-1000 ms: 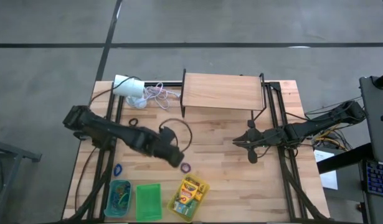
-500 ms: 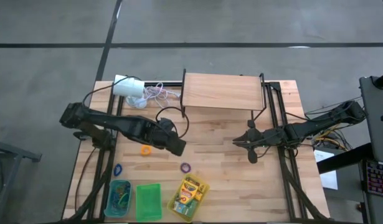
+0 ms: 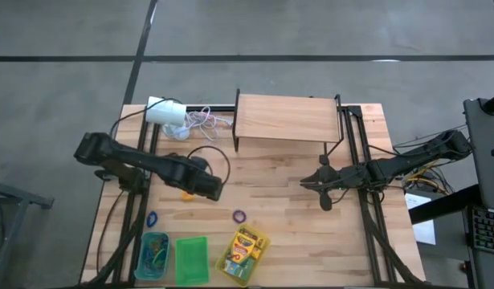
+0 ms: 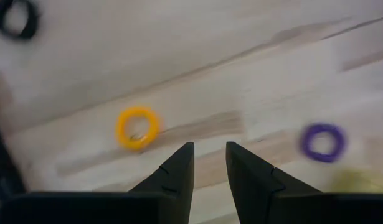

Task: Pick & Place Office Desk Supplies
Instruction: Put the yellow spring rubberband into the green bin

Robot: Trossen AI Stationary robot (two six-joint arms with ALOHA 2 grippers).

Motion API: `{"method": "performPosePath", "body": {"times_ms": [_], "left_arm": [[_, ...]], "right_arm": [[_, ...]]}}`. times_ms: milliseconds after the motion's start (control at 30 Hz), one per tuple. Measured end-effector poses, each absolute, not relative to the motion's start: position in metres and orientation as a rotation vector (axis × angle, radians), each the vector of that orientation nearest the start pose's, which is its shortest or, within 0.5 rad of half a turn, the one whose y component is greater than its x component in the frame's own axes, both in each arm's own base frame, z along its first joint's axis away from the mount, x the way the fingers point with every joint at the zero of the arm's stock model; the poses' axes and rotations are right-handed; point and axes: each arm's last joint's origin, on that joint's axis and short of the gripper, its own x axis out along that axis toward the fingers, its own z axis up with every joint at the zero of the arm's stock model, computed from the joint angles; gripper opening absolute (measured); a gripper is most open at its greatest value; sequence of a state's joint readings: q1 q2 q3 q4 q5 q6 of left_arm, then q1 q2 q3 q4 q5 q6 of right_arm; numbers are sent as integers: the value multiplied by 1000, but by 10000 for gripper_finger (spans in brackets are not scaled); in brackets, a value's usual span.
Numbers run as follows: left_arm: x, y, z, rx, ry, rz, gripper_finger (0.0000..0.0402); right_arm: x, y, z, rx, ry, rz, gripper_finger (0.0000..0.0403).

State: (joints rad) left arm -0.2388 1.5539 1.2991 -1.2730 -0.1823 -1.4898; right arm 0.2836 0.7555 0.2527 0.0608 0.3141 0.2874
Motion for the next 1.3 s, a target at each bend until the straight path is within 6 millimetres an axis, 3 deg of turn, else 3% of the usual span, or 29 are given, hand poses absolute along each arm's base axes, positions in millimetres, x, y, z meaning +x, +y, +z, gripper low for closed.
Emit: {"method": "performPosePath", "body": {"times_ms": [267,433,567,900,1300], "left_arm": [[221,-50,228,-1045,1110,1016,109],[191,-44,201,-1161,1050,923,170],[178,-42,185,-1235,1015,836,213],[179,-42,165,-1221,1076,900,200],[197,-36,136,-1124,1151,925,198]], "right_arm": [[154,35,178,153,414,-91,52],[154,35,178,154,412,-90,52],[154,35,178,153,414,-90,52],[154,35,178,153,413,-90,52],[154,35,178,153,413,-90,52]]}}
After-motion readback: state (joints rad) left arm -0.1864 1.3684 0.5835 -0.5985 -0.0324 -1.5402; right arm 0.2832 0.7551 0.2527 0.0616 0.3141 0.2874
